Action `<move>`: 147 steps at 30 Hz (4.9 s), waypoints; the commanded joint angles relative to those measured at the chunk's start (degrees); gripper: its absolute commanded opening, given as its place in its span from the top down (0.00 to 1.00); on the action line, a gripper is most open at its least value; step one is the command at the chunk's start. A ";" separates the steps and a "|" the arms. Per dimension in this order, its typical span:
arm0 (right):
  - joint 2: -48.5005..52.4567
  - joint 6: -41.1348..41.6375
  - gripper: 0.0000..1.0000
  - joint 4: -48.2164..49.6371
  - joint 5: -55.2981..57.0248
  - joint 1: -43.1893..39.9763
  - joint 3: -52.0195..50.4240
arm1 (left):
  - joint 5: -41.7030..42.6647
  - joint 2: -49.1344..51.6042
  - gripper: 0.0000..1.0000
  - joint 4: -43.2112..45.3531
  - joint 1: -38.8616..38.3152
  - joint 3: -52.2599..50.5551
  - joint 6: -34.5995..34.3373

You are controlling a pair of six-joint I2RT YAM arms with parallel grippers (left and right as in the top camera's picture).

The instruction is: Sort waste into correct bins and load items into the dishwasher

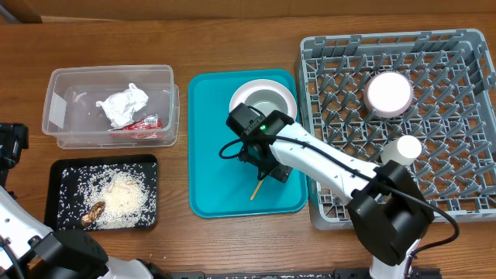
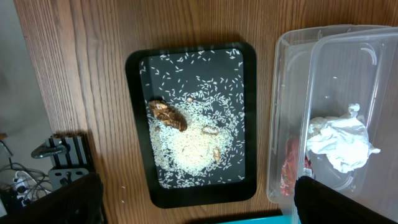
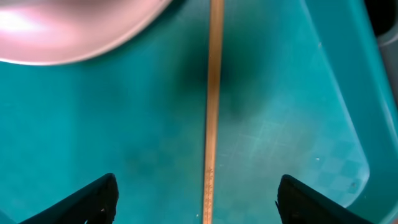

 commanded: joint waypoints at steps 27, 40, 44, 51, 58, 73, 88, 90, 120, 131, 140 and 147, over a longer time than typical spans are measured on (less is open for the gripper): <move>5.77 2.19 0.90 3.30 -1.20 -0.92 -1.99 | -0.59 -0.48 0.00 0.04 0.20 0.72 -1.18; 0.72 -11.39 0.96 -8.81 -8.24 -5.46 11.41 | -0.59 -0.48 0.00 0.04 0.20 0.72 -1.18; -3.34 -21.46 0.96 -11.56 -14.56 -9.51 14.71 | -0.59 -0.48 0.00 0.04 0.20 0.72 -1.18; -9.03 -39.21 0.96 -15.45 -16.15 -18.51 17.70 | -0.59 -0.48 0.00 0.04 0.20 0.72 -1.18; -10.27 -56.39 0.96 -13.38 -13.84 -26.45 17.70 | -0.59 -0.48 0.00 0.04 0.20 0.72 -1.18; -7.63 -64.50 0.95 -7.08 -2.01 -30.49 16.96 | -0.59 -0.48 0.00 0.04 0.20 0.72 -1.18; -7.15 -60.48 0.20 -7.43 -11.19 -30.36 16.94 | -0.61 -0.48 0.00 0.04 0.20 0.72 -1.18; -7.15 -57.77 0.16 -7.69 -12.24 -30.25 16.94 | -0.59 -0.48 0.00 0.04 0.20 0.72 -1.18; -3.48 -50.97 0.01 5.51 -8.63 -16.15 16.96 | -0.61 -0.48 0.01 0.04 0.20 0.72 -1.18; 5.57 -47.50 0.01 11.56 -4.55 -10.62 16.96 | -0.61 -0.48 0.00 0.04 0.20 0.72 -1.18; 8.41 -47.56 0.14 13.60 -3.82 -8.83 16.94 | -0.59 -0.48 0.00 0.04 0.20 0.72 -1.18; 11.47 -47.50 0.24 14.38 -2.99 -7.56 16.96 | -0.59 -0.48 0.00 0.04 0.20 0.72 -1.18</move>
